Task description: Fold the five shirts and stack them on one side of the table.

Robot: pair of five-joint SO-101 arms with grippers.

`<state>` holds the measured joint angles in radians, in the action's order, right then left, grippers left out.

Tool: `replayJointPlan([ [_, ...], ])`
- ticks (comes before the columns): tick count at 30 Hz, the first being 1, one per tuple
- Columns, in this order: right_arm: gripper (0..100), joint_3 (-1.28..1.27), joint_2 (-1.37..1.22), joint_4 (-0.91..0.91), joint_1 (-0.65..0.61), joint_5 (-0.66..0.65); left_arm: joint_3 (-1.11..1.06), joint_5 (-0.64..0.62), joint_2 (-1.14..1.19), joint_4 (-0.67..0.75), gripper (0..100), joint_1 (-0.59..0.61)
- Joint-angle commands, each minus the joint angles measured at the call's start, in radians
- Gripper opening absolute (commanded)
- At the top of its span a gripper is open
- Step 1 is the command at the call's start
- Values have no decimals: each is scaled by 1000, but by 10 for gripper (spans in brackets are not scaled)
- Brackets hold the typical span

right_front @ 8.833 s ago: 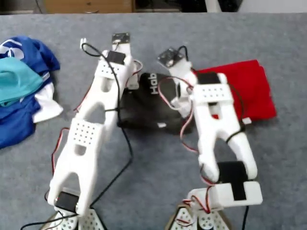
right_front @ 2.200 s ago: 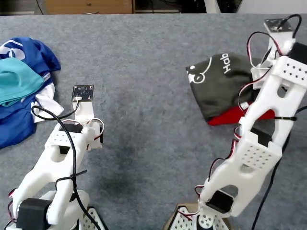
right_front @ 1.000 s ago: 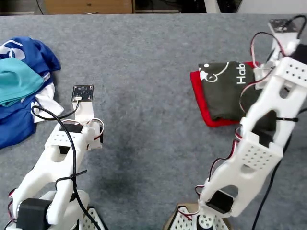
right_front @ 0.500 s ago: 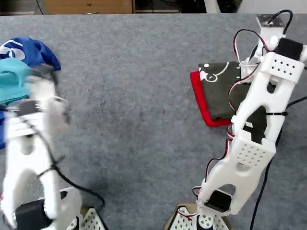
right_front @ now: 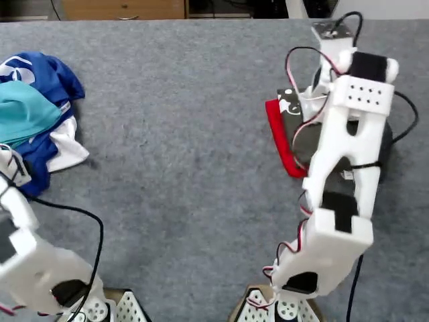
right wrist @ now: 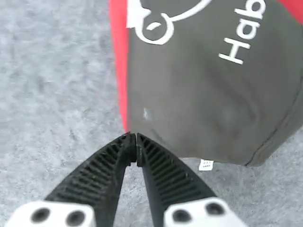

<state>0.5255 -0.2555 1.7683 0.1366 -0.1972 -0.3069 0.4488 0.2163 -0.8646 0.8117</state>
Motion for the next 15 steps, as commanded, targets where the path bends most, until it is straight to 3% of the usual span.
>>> replayJointPlan([
  [1,9,-10,116,18,-38,11,186,14,41,-78,9,15],
  [7,9,-16,185,18,-41,11,540,5,-76,-430,19,-11],
  [10,9,-16,199,18,-39,12,689,-86,-206,-543,19,-31],
  [15,9,-16,203,18,-41,81,844,-161,-490,-726,19,-218],
])
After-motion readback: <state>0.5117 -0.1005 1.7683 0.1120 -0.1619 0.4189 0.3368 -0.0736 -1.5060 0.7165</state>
